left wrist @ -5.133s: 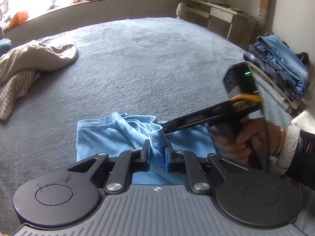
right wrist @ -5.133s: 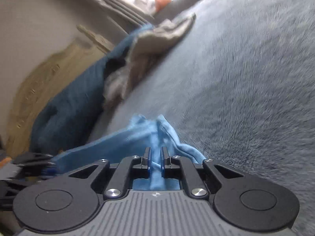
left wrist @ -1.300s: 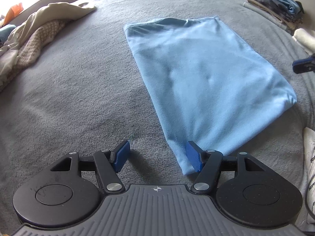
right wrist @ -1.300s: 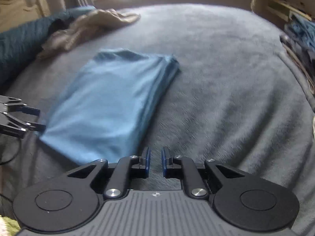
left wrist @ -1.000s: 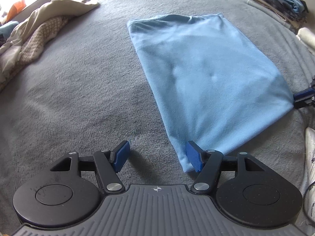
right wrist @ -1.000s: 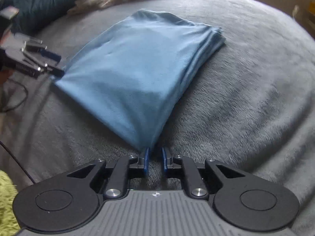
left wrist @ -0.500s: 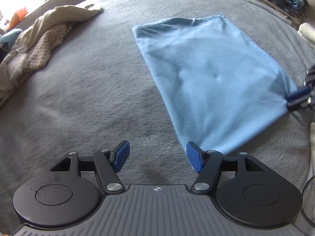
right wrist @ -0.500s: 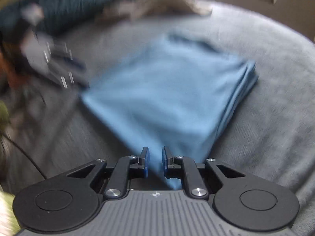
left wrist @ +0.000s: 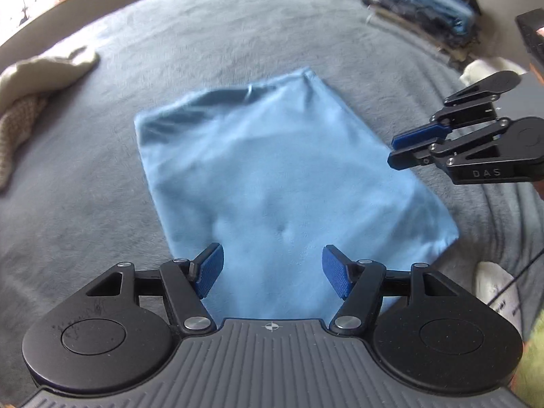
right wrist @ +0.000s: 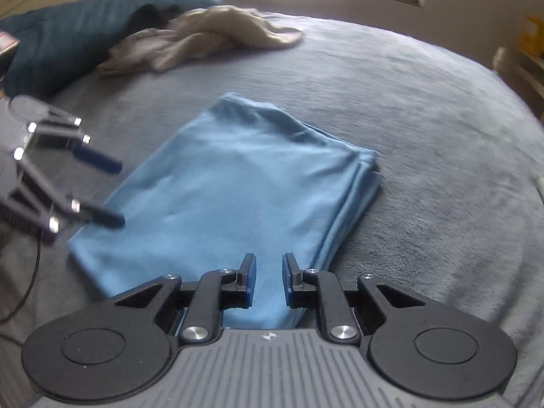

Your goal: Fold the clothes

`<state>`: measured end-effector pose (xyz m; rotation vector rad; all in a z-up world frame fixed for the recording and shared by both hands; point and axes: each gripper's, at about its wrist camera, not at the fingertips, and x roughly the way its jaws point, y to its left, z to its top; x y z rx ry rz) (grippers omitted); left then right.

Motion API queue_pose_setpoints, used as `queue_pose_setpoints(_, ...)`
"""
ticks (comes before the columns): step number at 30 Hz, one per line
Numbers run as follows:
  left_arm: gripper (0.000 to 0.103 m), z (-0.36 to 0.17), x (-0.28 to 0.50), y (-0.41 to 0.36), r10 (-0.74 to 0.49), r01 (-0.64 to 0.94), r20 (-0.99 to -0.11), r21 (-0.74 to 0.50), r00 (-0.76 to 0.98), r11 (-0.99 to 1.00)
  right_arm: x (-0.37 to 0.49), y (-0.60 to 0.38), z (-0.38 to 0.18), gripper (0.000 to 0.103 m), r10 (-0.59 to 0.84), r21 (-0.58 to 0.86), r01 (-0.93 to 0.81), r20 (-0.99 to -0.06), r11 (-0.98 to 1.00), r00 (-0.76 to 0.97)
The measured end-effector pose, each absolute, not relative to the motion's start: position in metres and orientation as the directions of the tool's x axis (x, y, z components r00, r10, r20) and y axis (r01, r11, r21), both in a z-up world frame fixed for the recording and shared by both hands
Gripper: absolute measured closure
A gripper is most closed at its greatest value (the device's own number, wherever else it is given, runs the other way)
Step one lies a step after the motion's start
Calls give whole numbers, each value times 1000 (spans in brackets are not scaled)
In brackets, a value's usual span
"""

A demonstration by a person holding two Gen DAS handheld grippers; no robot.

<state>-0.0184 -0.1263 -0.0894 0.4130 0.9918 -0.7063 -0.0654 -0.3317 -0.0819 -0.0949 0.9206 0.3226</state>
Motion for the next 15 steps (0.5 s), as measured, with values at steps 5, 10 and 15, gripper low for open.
queue_pose_setpoints(5,40,-115,-17,-131,-269,648,-909,1,318,762,-53,-332,-108,86,141,-5,-291,-867,957,479)
queue_pose_setpoints(10,39,-114,-12,-132,-256,627,-916,-6,310,779,-32,-330,-87,86,167,31,-256,-832,966,530)
queue_pose_setpoints(15,38,-115,-10,-133,-250,619,-919,-9,304,785,-7,-331,-103,86,152,34,-230,-841,972,520)
